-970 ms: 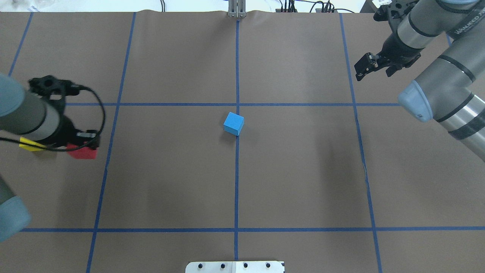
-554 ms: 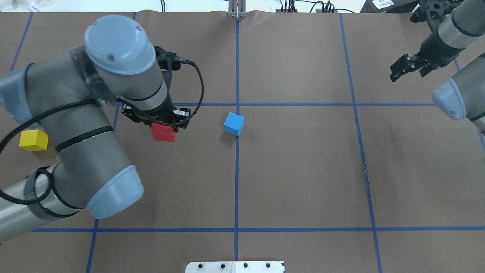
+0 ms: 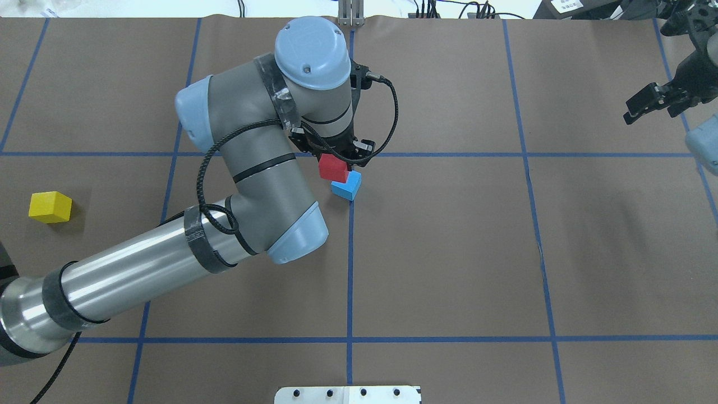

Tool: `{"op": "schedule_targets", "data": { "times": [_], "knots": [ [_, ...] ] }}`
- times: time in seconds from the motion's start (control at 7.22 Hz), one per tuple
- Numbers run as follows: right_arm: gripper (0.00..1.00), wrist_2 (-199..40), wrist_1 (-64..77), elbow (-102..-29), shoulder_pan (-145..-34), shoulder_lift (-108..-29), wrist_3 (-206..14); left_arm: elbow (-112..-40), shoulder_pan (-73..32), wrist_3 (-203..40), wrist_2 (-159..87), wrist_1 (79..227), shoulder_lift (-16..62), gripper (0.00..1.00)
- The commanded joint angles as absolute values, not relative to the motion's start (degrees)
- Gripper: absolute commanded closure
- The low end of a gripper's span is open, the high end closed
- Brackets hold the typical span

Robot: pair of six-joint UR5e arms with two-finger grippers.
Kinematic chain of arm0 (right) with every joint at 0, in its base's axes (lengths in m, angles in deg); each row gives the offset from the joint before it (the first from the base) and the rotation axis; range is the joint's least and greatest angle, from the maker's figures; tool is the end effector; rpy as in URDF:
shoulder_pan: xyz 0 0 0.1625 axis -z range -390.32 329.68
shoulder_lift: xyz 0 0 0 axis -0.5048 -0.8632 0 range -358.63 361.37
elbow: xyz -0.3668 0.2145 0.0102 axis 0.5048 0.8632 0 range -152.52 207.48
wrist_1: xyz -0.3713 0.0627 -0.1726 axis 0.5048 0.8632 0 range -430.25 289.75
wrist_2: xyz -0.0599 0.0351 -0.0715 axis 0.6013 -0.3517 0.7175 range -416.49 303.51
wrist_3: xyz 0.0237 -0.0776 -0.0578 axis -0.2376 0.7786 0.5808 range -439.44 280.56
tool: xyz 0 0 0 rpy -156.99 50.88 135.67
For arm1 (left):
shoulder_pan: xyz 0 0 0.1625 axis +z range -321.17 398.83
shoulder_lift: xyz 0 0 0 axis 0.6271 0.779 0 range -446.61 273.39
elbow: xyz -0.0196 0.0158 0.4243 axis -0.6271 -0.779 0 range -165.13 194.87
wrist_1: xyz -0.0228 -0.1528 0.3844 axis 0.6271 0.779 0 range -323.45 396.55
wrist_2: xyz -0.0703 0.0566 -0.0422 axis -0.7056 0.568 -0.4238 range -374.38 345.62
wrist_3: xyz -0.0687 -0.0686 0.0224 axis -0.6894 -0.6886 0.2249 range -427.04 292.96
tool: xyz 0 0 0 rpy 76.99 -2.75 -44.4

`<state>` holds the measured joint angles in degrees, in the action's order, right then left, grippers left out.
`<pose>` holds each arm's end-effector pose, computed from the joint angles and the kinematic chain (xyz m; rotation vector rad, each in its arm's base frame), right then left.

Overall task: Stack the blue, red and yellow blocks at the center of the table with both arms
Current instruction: 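Carry the red cube with the left gripper onto the blue cube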

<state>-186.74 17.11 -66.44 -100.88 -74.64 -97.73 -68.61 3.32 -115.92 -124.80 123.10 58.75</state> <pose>-0.1334 -0.5848 0.4906 0.1004 -0.7689 -0.1451 0.5486 -0.5126 0.1035 0.2214 0.8253 0.2330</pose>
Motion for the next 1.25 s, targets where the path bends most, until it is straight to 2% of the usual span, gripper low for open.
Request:
{"op": "schedule_targets", "data": {
  "times": [0.0,1.11],
  "knots": [
    [0.01,-186.74,17.11,-66.39,-101.25,-75.00,-97.46,-59.86,3.50,-114.95,-124.68,131.63,61.48,1.00],
    [0.01,-186.83,17.11,-66.30,-101.16,-75.00,-97.81,-59.49,4.21,-110.81,-123.10,131.38,60.35,1.00]
  ]
}}
